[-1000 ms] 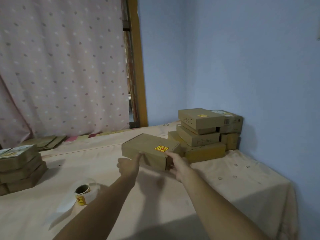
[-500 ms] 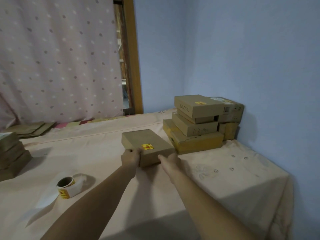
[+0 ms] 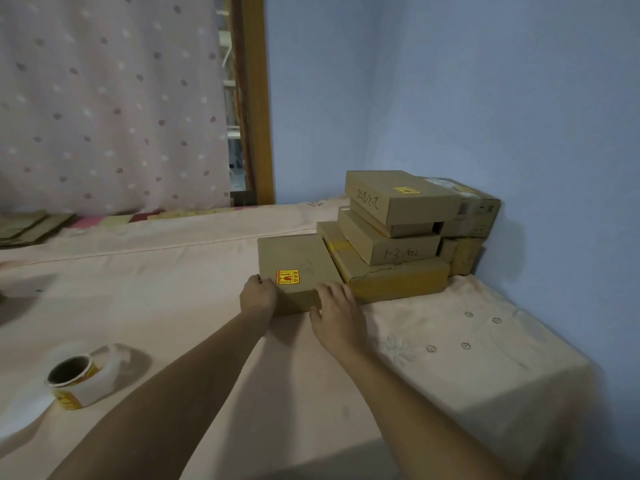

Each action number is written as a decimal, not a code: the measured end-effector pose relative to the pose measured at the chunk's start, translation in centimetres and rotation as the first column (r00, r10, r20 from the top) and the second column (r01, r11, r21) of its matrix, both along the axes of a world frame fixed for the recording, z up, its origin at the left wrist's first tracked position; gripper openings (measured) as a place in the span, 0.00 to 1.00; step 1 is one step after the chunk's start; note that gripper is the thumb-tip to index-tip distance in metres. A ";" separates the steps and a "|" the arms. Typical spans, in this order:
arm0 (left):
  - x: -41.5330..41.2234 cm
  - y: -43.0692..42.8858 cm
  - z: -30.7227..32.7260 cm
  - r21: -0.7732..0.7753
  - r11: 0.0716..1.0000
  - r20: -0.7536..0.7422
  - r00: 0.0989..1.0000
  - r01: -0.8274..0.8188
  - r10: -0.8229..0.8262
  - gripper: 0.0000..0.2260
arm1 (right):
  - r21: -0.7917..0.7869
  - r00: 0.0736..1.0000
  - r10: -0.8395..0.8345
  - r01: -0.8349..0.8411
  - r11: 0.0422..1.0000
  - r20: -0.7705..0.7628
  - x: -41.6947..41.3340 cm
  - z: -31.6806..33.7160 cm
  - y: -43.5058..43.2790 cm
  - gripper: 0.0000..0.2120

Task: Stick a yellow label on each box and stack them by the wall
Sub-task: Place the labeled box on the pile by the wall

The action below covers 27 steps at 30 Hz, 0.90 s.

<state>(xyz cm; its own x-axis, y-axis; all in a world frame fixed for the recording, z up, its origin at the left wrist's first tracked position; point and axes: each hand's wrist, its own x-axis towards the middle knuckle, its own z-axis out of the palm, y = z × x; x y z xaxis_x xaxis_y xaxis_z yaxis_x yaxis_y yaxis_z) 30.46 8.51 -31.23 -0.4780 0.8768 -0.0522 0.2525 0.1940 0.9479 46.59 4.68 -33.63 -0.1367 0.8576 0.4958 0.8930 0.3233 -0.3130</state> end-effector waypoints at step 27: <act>-8.3 -8.7 6.1 0.032 0.977 -0.450 0.876 0.209 -0.173 0.19 | -0.224 0.999 0.024 -0.015 0.974 0.034 -7.6 6.0 -3.3 0.24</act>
